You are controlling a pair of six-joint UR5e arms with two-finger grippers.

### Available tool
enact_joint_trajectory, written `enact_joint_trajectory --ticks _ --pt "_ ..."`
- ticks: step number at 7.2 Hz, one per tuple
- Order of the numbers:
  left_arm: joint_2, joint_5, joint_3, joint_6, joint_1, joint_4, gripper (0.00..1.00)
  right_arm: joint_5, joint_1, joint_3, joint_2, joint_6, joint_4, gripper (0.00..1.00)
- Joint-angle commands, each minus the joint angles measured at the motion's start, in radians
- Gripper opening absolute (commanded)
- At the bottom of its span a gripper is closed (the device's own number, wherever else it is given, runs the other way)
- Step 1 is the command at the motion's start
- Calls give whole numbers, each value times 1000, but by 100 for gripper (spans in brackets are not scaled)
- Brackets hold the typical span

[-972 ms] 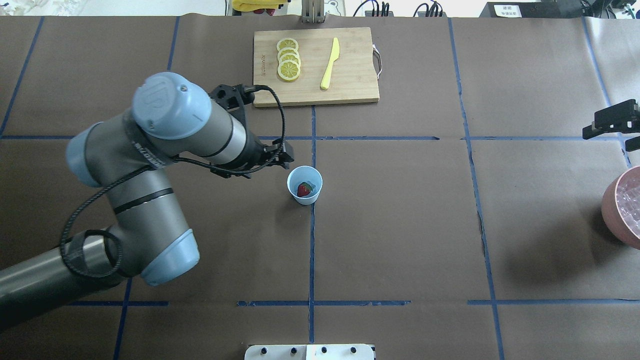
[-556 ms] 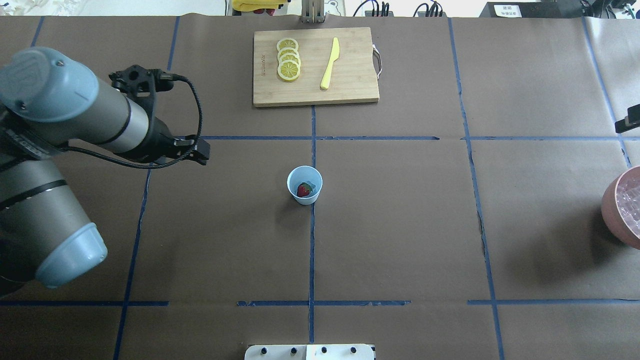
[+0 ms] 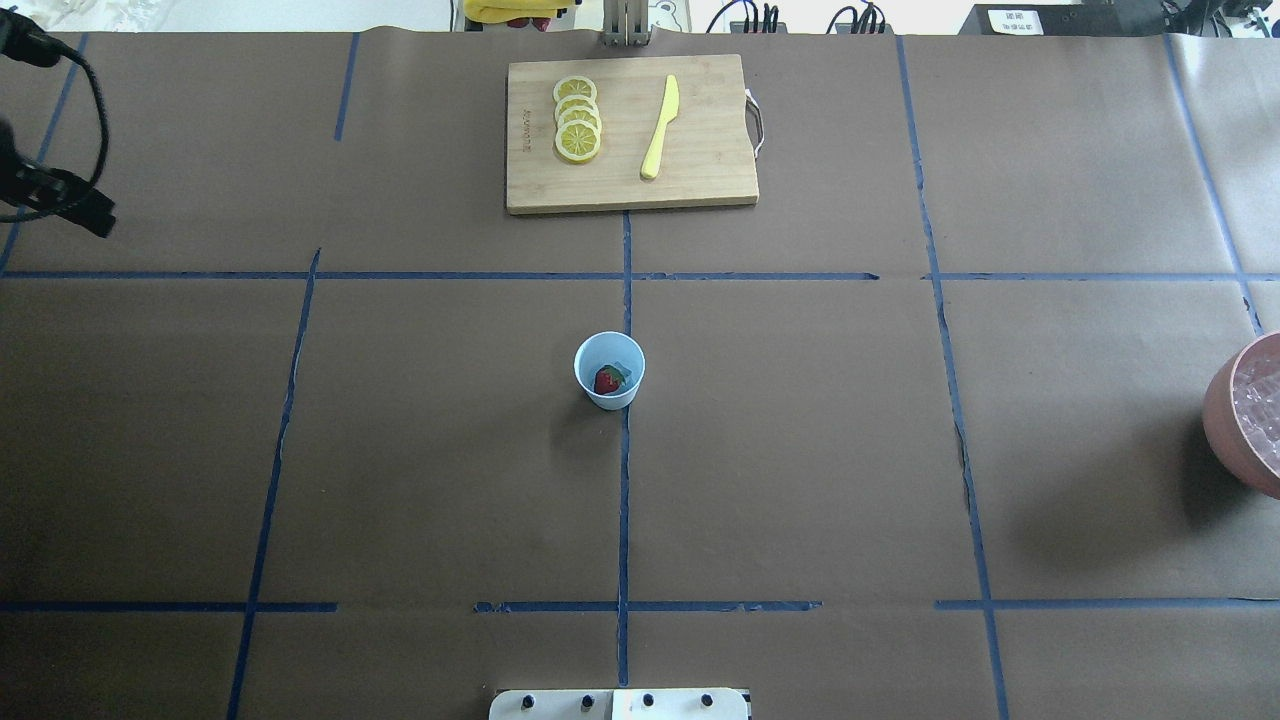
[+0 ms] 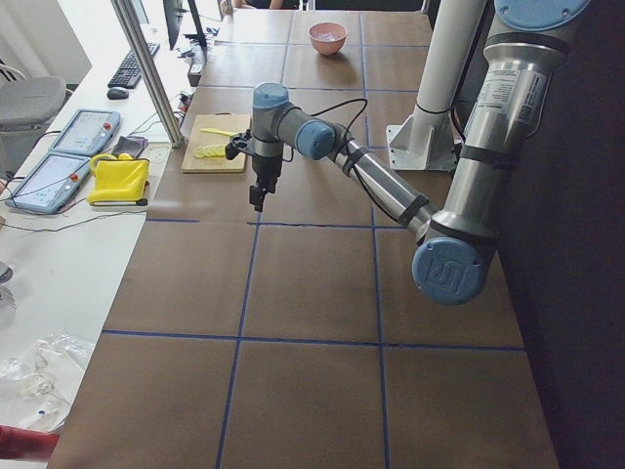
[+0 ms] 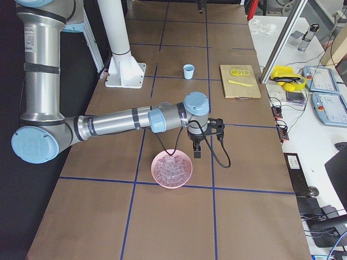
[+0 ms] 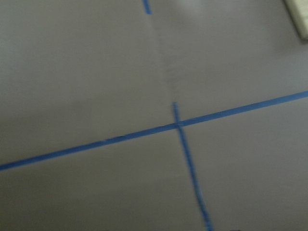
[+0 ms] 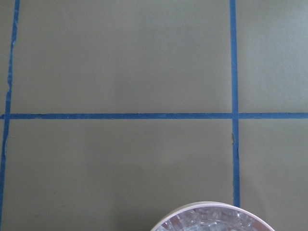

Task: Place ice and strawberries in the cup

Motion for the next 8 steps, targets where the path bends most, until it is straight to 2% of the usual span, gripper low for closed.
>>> enact_joint_trajectory --ticks 1,2,3,5,6,7,8 --pt "36 -126 240 484 -256 44 90 -9 17 -2 24 -90 -84 100" --pt "29 -201 393 633 -362 35 90 -9 19 0 24 -90 -84 100" --pt "27 -256 449 688 -417 42 91 -9 19 0 24 -90 -84 100" --pt "80 -309 435 676 -424 59 97 -47 16 1 24 -90 -84 100" --pt "84 -352 355 675 -426 170 98 -81 14 0 21 -88 -84 100" --pt "84 -352 303 675 -424 250 99 -81 14 0 13 -88 -84 100" --pt "116 -352 299 676 -420 243 99 -78 14 1 7 -87 -84 100"
